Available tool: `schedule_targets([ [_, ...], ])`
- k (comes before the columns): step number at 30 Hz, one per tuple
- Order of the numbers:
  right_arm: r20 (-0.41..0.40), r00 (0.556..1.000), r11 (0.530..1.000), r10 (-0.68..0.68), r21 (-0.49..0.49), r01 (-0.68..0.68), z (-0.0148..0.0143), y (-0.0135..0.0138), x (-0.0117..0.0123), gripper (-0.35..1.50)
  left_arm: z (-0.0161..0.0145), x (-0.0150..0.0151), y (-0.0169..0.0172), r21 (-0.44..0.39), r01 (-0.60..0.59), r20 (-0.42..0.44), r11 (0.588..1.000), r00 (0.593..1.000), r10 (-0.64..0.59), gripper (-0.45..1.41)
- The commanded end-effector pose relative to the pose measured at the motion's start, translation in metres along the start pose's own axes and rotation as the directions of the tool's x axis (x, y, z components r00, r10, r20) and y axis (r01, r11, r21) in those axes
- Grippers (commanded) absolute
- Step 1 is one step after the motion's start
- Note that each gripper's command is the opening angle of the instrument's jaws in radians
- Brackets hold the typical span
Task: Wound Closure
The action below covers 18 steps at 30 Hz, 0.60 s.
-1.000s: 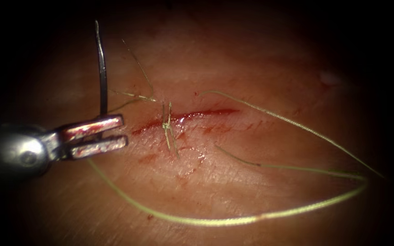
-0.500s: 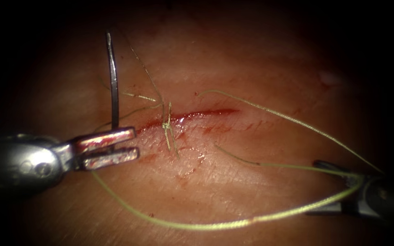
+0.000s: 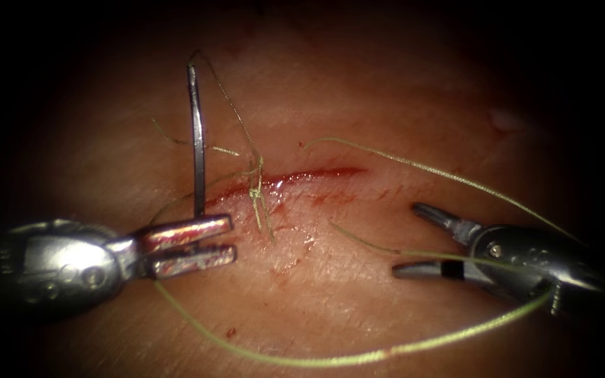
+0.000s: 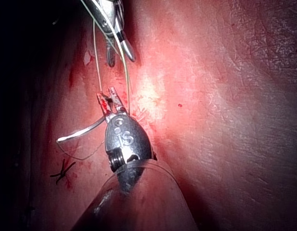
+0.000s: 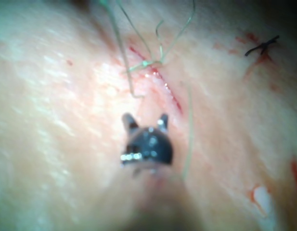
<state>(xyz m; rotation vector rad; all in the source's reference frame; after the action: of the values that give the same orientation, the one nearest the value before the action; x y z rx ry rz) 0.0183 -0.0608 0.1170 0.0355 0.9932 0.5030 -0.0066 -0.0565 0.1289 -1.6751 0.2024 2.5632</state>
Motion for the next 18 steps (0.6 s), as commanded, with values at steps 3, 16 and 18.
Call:
schedule_targets([
  [3, -0.01, 1.0, 1.0, -0.003, 0.011, 0.003, 0.0025, -0.0005, 0.0, 1.33, 0.0009, -0.0006, 0.0001, -0.004, 0.0, -0.002, 1.0, 1.0, 0.0, -0.45],
  [16, -0.033, 0.999, 0.999, -0.031, 0.038, 0.032, 0.0067, -0.0025, 0.0007, 1.18, 0.0016, -0.001, 0.0005, -0.018, 0.004, -0.003, 1.0, 1.0, -0.004, -0.45],
  [18, -0.035, 0.998, 0.998, -0.045, 0.043, 0.046, 0.0066, -0.0021, 0.0005, 0.76, 0.0016, -0.001, 0.0005, -0.019, 0.003, -0.004, 1.0, 1.0, -0.003, -0.45],
])
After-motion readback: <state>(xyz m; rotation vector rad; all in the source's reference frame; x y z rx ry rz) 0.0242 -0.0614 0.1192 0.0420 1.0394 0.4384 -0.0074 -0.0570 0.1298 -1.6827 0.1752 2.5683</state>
